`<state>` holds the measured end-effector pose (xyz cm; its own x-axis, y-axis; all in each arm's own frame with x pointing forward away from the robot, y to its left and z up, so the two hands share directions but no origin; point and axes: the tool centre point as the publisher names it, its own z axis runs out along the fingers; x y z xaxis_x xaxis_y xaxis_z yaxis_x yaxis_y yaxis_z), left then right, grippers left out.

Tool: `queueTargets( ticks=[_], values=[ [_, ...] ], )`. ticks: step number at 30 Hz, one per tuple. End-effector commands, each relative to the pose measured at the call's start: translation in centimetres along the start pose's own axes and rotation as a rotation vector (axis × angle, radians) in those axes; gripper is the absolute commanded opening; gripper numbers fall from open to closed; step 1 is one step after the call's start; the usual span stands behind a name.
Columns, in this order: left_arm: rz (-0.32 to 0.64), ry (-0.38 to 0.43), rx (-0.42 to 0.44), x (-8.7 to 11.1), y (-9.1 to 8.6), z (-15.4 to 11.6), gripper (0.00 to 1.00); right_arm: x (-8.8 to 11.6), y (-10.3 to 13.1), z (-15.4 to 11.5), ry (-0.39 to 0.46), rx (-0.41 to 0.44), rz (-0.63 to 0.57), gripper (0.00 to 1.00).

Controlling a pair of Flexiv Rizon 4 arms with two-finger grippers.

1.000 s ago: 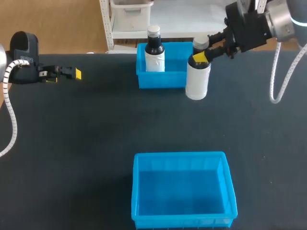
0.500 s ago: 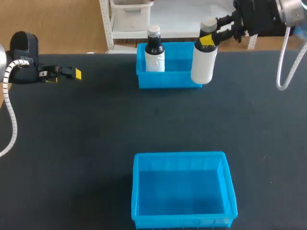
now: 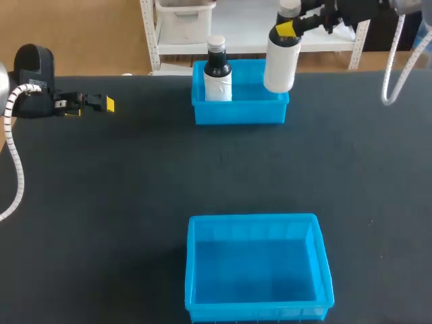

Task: Pick up the bottle, and place it in the far bin if it is heavy, or in the near bin if it is light.

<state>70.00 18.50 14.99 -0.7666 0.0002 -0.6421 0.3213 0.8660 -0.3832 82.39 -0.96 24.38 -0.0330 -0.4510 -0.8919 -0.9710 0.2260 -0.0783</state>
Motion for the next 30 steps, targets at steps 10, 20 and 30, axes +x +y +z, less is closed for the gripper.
queueTargets(
  ticks=[10, 20, 30],
  values=[
    [0.0, 0.0, 0.0, 0.0, 0.0, 0.0, 1.0, 0.2, -3.0, 3.6, 0.026, -0.023, -0.002, 0.0],
    [0.0, 0.0, 0.0, 0.0, 0.0, 0.0, 1.0, 1.2, -4.6, 5.2, 0.032, -0.023, 0.031, 0.0],
    [0.0, 0.0, 0.0, 0.0, 0.0, 0.0, 1.0, 2.7, -5.2, 6.9, 0.05, -0.026, 0.057, 0.0]
  ],
)
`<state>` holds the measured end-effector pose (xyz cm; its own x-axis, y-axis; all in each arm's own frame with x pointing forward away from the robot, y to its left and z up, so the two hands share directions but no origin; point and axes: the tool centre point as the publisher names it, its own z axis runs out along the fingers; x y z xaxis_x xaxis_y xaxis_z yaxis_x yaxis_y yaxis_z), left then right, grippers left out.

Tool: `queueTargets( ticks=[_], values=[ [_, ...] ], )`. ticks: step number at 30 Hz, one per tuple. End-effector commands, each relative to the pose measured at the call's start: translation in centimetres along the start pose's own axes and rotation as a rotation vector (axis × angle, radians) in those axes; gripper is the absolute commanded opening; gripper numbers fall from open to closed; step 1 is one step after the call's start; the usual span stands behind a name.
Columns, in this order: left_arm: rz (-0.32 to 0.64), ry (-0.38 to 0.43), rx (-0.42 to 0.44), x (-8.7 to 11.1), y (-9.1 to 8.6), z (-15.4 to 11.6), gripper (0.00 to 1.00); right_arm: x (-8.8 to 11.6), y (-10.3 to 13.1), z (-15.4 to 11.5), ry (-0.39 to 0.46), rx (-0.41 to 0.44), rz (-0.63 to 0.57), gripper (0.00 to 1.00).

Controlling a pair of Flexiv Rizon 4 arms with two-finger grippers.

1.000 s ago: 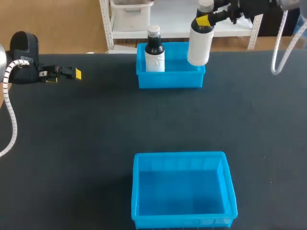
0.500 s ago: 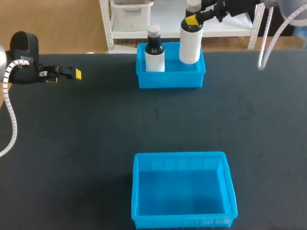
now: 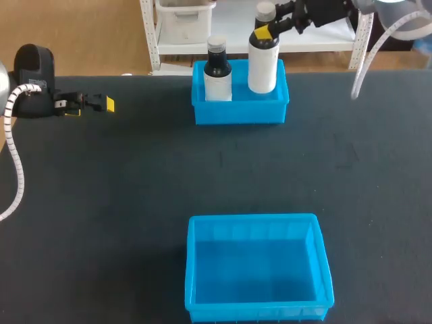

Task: Pick up the bottle, and place it in the far bin if it is heavy, or in the near bin if it is light.

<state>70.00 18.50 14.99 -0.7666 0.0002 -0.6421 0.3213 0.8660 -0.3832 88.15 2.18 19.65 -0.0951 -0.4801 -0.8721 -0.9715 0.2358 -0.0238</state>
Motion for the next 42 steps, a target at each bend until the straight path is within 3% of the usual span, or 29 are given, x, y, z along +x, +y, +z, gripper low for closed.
queueTargets(
  ticks=[1, 23, 42],
  values=[
    [0.0, 0.0, 0.0, 0.0, 0.0, 0.0, 1.0, 0.2, -0.7, 0.8, 0.002, -0.01, 0.008, 0.0],
    [0.0, 0.0, 0.0, 0.0, 0.0, 0.0, 1.0, 3.0, -1.7, 2.5, 0.0, -0.026, 0.085, 0.0],
    [0.0, 0.0, 0.0, 0.0, 0.0, 0.0, 1.0, 4.6, -1.1, 3.2, 0.012, -0.01, 0.076, 0.0]
  ],
)
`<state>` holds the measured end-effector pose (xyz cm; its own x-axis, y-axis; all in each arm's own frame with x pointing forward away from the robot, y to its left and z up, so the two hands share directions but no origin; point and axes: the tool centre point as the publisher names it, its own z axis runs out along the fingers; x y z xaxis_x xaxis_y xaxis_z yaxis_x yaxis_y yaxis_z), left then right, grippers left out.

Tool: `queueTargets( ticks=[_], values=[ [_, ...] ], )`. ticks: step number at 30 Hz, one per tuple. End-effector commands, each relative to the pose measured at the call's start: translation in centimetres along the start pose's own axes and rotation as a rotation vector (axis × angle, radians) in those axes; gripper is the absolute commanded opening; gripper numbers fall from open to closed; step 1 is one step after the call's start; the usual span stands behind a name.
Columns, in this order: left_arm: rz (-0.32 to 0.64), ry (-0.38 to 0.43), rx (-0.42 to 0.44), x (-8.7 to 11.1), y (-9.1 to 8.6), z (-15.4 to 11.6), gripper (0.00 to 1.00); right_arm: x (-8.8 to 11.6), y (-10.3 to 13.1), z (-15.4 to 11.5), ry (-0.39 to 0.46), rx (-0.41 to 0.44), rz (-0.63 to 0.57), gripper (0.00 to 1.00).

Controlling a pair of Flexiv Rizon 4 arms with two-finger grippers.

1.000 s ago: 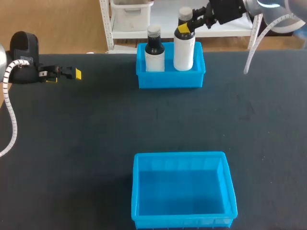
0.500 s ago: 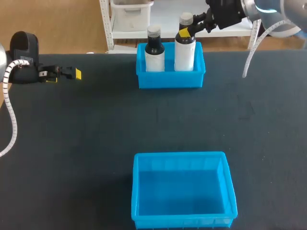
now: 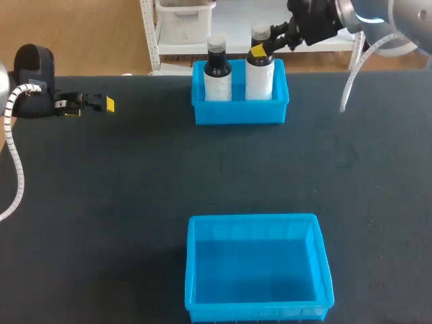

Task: Pick up the bottle, and place it in the far bin if it is heavy, or in the near bin if it is light.

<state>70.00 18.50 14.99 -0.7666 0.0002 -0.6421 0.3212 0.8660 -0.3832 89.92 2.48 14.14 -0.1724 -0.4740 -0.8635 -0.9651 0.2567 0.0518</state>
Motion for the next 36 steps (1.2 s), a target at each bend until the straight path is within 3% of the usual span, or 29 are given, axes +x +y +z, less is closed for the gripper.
queueTargets(
  ticks=[1, 36],
  values=[
    [0.0, 0.0, 0.0, 0.0, 0.0, 0.0, 1.0, 0.3, 0.5, -0.1, -0.003, 0.01, -0.002, 0.0],
    [0.0, 0.0, 0.0, 0.0, 0.0, 0.0, 1.0, 1.4, 1.2, 0.4, -0.025, 0.025, -0.05, 0.0]
  ],
)
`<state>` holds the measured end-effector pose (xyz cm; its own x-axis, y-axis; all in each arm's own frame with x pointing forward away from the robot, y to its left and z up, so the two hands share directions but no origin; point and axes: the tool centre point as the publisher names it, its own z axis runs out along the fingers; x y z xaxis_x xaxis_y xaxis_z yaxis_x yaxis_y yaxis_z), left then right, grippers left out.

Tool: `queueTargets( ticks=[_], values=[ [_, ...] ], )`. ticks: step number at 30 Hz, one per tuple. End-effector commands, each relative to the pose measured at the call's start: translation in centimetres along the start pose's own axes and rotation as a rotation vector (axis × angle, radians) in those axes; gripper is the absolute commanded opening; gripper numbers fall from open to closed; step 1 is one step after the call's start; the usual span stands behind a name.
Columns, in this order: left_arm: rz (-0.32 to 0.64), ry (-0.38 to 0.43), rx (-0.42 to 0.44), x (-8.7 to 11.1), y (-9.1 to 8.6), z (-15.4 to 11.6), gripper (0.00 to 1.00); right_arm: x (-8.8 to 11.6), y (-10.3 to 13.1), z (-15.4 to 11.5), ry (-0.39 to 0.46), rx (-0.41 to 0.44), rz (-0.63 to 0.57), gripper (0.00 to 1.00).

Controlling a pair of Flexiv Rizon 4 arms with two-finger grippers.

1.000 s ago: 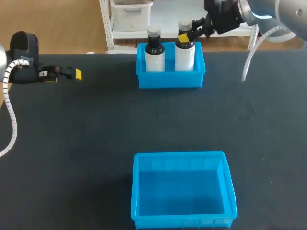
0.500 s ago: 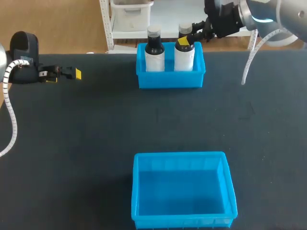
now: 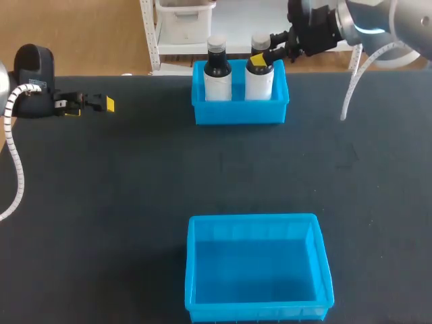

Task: Pick up the bottle, and place it in the far bin if it is heavy, or in the near bin if it is light.

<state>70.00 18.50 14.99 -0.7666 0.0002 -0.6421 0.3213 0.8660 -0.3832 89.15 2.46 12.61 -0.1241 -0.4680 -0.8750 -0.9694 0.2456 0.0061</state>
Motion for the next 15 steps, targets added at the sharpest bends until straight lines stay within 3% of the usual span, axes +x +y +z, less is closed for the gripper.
queueTargets(
  ticks=[1, 11, 13, 14, 15],
  values=[
    [0.0, 0.0, 0.0, 0.0, 0.0, 0.0, 1.0, -0.03, 0.52, -0.19, -0.004, 0.014, -0.005, 0.0],
    [0.0, 0.0, 0.0, 0.0, 0.0, 0.0, 1.0, 0.21, 0.56, -0.2, -0.001, 0.022, -0.005, 0.01],
    [0.0, 0.0, 0.0, 0.0, 0.0, 0.0, 1.0, 0.25, 0.57, -0.21, 0.004, 0.025, -0.003, 0.4],
    [0.0, 0.0, 0.0, 0.0, 0.0, 0.0, 1.0, 0.27, 0.57, -0.22, 0.005, 0.025, -0.002, 0.49],
    [0.0, 0.0, 0.0, 0.0, 0.0, 0.0, 1.0, 0.28, 0.57, -0.23, 0.008, 0.027, -0.001, 0.9]
  ],
)
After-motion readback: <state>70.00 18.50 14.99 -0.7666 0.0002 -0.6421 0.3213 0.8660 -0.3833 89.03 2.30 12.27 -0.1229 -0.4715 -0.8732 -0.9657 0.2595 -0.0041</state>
